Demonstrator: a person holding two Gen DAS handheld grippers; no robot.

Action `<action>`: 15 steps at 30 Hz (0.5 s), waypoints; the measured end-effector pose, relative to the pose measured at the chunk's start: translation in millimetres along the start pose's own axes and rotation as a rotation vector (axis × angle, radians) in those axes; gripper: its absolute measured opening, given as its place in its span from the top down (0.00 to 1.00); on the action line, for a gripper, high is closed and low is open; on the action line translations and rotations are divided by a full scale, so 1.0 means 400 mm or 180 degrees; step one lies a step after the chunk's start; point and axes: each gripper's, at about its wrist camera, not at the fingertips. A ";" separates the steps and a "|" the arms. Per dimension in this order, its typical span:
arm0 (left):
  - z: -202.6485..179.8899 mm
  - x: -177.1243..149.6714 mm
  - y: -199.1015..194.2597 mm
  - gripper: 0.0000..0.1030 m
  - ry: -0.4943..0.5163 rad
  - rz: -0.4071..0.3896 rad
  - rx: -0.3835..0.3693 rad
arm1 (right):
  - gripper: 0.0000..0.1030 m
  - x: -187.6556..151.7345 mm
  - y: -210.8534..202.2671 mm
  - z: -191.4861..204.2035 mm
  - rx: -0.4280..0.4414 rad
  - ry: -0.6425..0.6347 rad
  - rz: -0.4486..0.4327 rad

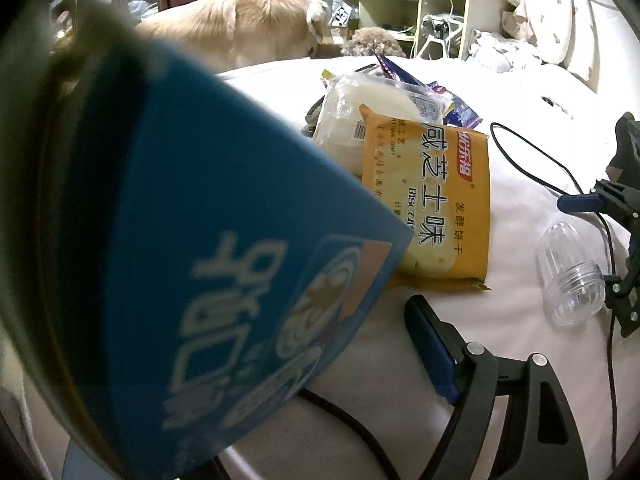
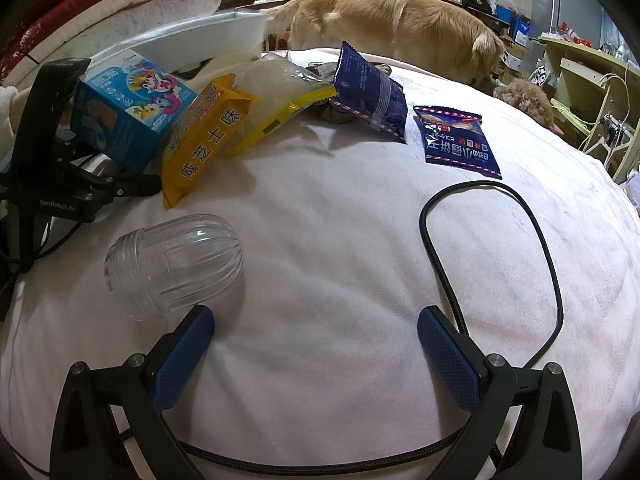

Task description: Organize objects

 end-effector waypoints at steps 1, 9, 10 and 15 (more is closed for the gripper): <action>0.004 0.001 0.002 0.21 -0.0002 0.0000 -0.0002 | 0.00 0.000 0.000 0.000 0.0000 0.0000 0.0000; 0.031 0.006 0.015 0.21 0.0002 0.0000 0.0004 | 0.00 0.000 0.000 -0.001 0.0000 0.0000 0.0001; 0.035 0.007 0.018 0.21 0.0002 0.0000 0.0004 | 0.00 0.000 0.000 0.000 0.0000 0.0000 0.0001; 0.034 0.006 0.017 0.21 0.0003 0.0000 0.0007 | 0.00 0.000 -0.002 0.000 0.0001 -0.0001 -0.0002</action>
Point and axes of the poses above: each gripper's, at about its wrist camera, not at the fingertips, and y roughly the way its jaws point, z to its left, x to its top, and after that the axes turned 15 degrees about x, right-handed
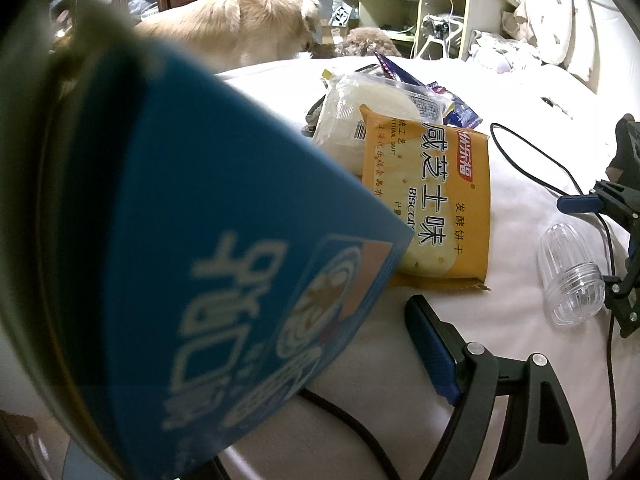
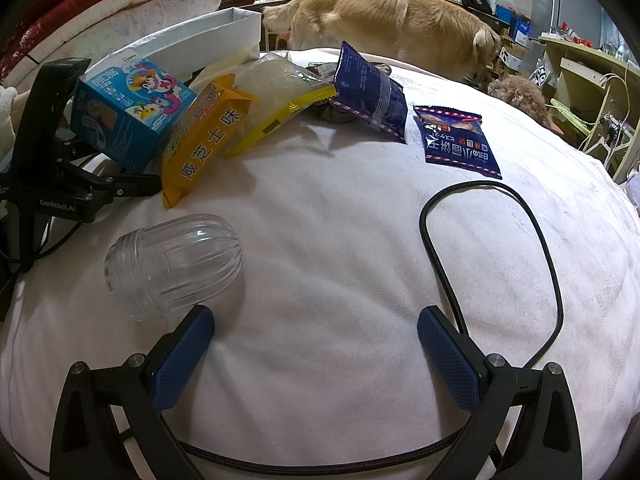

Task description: Organize objects

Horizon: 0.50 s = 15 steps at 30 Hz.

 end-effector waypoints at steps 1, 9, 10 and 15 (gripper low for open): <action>-0.002 -0.002 -0.003 0.21 -0.0002 0.0000 -0.0002 | 0.00 -0.001 -0.002 -0.001 0.0000 0.0000 0.0000; -0.009 -0.007 -0.010 0.21 -0.0002 -0.0001 0.0000 | 0.00 0.000 -0.003 -0.001 -0.0035 -0.0022 0.0014; -0.005 -0.006 -0.009 0.21 -0.0002 0.0000 0.0000 | 0.00 0.001 -0.002 -0.002 -0.0036 -0.0001 0.0013; -0.013 -0.010 -0.015 0.21 -0.0001 -0.0001 0.0002 | 0.00 0.004 0.002 0.002 -0.0057 0.0076 0.0000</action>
Point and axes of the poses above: each gripper's, at about its wrist camera, not at the fingertips, and y roughly the way its jaws point, z to its left, x to its top, and after that the axes turned 15 degrees about x, right-handed
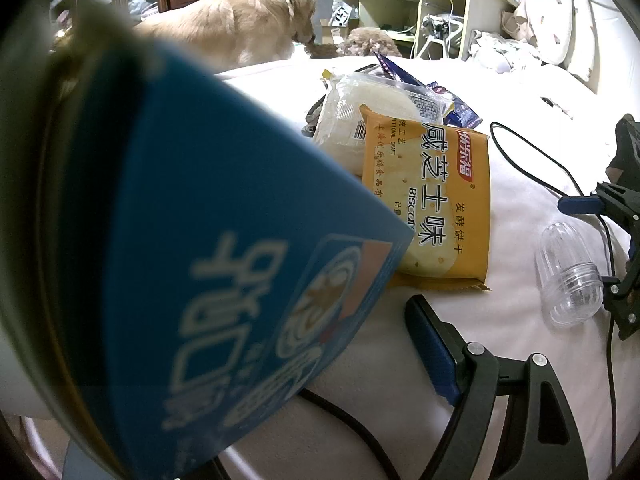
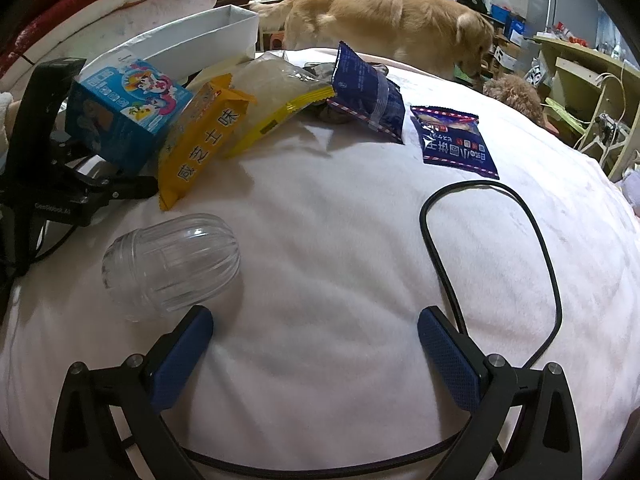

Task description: Organize objects

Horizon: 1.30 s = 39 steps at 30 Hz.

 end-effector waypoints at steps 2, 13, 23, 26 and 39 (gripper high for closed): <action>0.003 0.000 0.001 0.21 0.0000 0.0000 0.0000 | 0.00 0.000 -0.001 -0.003 -0.0018 0.0166 -0.0028; 0.005 -0.002 -0.002 0.21 -0.0003 -0.0002 0.0001 | 0.00 0.053 0.026 0.007 -0.0502 0.1156 0.0274; 0.044 0.009 0.018 0.18 -0.0017 0.0021 -0.0066 | 0.00 0.093 0.067 0.009 -0.0745 0.1980 0.0785; 0.067 0.012 0.027 0.16 -0.0068 0.0034 -0.0191 | 0.00 0.097 0.069 0.008 -0.0790 0.2120 0.0792; 0.128 0.020 0.046 0.15 -0.0015 0.0033 -0.0206 | 0.00 0.063 0.047 0.048 -0.0946 0.1915 0.0403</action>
Point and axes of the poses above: each gripper's, at about its wrist camera, not at the fingertips, and y roughly the way its jaws point, z to its left, x to its top, and after that the axes turned 15 degrees about x, right-handed
